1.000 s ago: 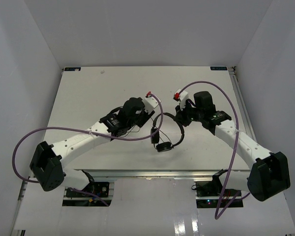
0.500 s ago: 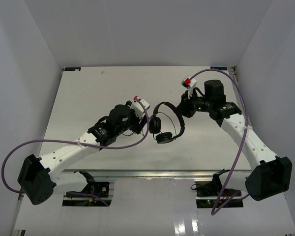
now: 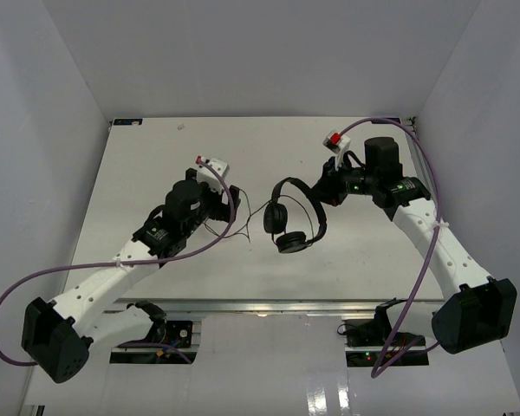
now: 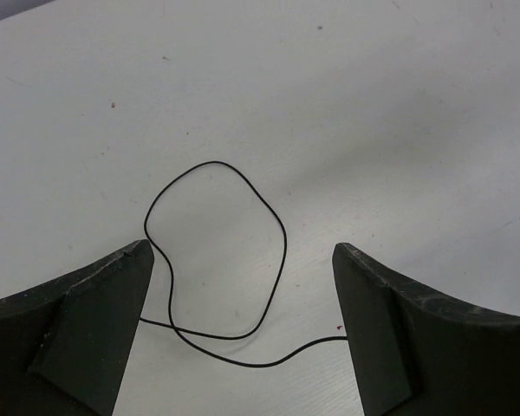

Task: Wrap the headphones

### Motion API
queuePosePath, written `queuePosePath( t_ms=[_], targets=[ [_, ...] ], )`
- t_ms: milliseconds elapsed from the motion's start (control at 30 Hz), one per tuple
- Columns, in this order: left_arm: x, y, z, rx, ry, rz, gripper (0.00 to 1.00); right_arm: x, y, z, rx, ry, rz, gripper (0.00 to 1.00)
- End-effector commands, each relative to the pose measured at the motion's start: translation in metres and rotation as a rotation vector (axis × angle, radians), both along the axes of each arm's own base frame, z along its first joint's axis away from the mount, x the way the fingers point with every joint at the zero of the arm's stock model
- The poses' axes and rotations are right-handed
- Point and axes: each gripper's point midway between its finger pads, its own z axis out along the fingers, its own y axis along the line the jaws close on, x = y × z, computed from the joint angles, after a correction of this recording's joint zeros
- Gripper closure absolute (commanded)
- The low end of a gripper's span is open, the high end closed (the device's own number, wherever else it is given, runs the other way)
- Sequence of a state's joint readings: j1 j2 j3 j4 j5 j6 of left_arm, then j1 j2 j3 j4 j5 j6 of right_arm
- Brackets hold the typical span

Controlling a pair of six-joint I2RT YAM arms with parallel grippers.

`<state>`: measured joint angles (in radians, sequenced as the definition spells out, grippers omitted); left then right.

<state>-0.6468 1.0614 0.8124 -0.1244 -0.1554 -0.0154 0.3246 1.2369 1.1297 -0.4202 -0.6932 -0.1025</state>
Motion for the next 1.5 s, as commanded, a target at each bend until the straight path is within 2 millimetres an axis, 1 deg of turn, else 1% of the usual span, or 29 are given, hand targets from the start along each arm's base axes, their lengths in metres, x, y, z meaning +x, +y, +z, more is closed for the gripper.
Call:
queuePosePath(
  t_ms=[0,67,100,133,200,233,267,300,367,467,567,600,700,767,867,967,1000,1067,1167,1200,1267,1300,1400,1467],
  targets=[
    [-0.020,0.008,0.046,-0.173,-0.050,0.015,0.02,-0.003,0.002,0.017,0.045,0.001,0.012,0.92],
    [-0.033,0.003,0.042,-0.215,-0.026,-0.039,0.02,-0.003,0.001,0.016,0.044,0.001,0.010,0.92],
    [-0.040,0.000,0.046,-0.236,-0.033,-0.074,0.02,-0.002,0.001,0.016,0.045,0.001,0.011,0.92],
    [-0.051,-0.005,0.044,-0.251,-0.032,-0.132,0.02,-0.002,0.001,0.016,0.046,0.002,0.013,0.92],
    [-0.067,-0.012,0.025,-0.225,-0.019,-0.232,0.02,-0.003,0.003,0.017,0.054,0.005,0.026,0.92],
    [-0.073,-0.016,0.026,-0.233,-0.023,-0.278,0.02,-0.003,0.003,0.017,0.055,0.007,0.026,0.92],
    [-0.084,-0.022,0.018,-0.202,-0.044,-0.370,0.02,-0.003,0.003,0.019,0.059,0.007,0.031,0.92],
    [-0.089,-0.024,0.007,-0.179,-0.040,-0.408,0.02,-0.004,0.003,0.020,0.063,0.005,0.037,0.92],
    [-0.106,-0.029,0.000,-0.164,-0.097,-0.526,0.02,-0.007,0.004,0.023,0.077,0.000,0.063,0.92],
    [-0.113,-0.025,-0.006,-0.140,-0.195,-0.564,0.02,-0.016,0.005,0.030,0.103,-0.002,0.105,0.92],
    [-0.114,-0.020,-0.016,-0.084,-0.249,-0.573,0.04,-0.018,0.004,0.032,0.107,-0.006,0.119,0.92],
    [-0.114,-0.019,-0.023,-0.050,-0.257,-0.584,0.05,-0.020,0.004,0.033,0.110,-0.004,0.128,0.92],
    [-0.113,-0.019,-0.049,0.020,-0.203,-0.608,0.07,-0.021,0.005,0.037,0.115,-0.003,0.137,0.92],
    [-0.110,-0.019,-0.060,0.050,-0.194,-0.612,0.08,-0.021,0.005,0.038,0.117,-0.004,0.138,0.92],
    [-0.096,-0.019,-0.070,0.096,-0.212,-0.590,0.09,-0.023,0.005,0.039,0.120,-0.002,0.140,0.92],
    [-0.090,-0.026,-0.078,0.123,-0.212,-0.619,0.10,-0.025,0.005,0.041,0.123,-0.001,0.141,0.92],
    [-0.088,-0.028,-0.079,0.129,-0.209,-0.627,0.10,-0.026,0.005,0.042,0.125,-0.003,0.142,0.92],
    [-0.085,-0.031,-0.092,0.149,-0.170,-0.640,0.13,-0.027,0.005,0.043,0.126,-0.004,0.141,0.92],
    [-0.078,-0.031,-0.101,0.166,-0.164,-0.622,0.17,-0.028,0.005,0.045,0.131,-0.004,0.142,0.92],
    [-0.076,-0.031,-0.103,0.167,-0.162,-0.614,0.19,-0.029,0.005,0.046,0.133,-0.004,0.143,0.92],
    [-0.073,-0.031,-0.105,0.163,-0.162,-0.608,0.40,-0.030,0.005,0.048,0.137,-0.004,0.146,0.92],
    [-0.073,-0.032,-0.108,0.165,-0.150,-0.610,0.49,-0.030,0.005,0.049,0.140,-0.003,0.148,0.92],
    [-0.073,-0.031,-0.113,0.163,-0.138,-0.609,0.72,-0.032,0.006,0.050,0.143,0.003,0.150,0.92],
    [-0.075,-0.031,-0.113,0.152,-0.137,-0.608,0.84,-0.032,0.006,0.051,0.146,0.006,0.148,0.92]
  ],
)
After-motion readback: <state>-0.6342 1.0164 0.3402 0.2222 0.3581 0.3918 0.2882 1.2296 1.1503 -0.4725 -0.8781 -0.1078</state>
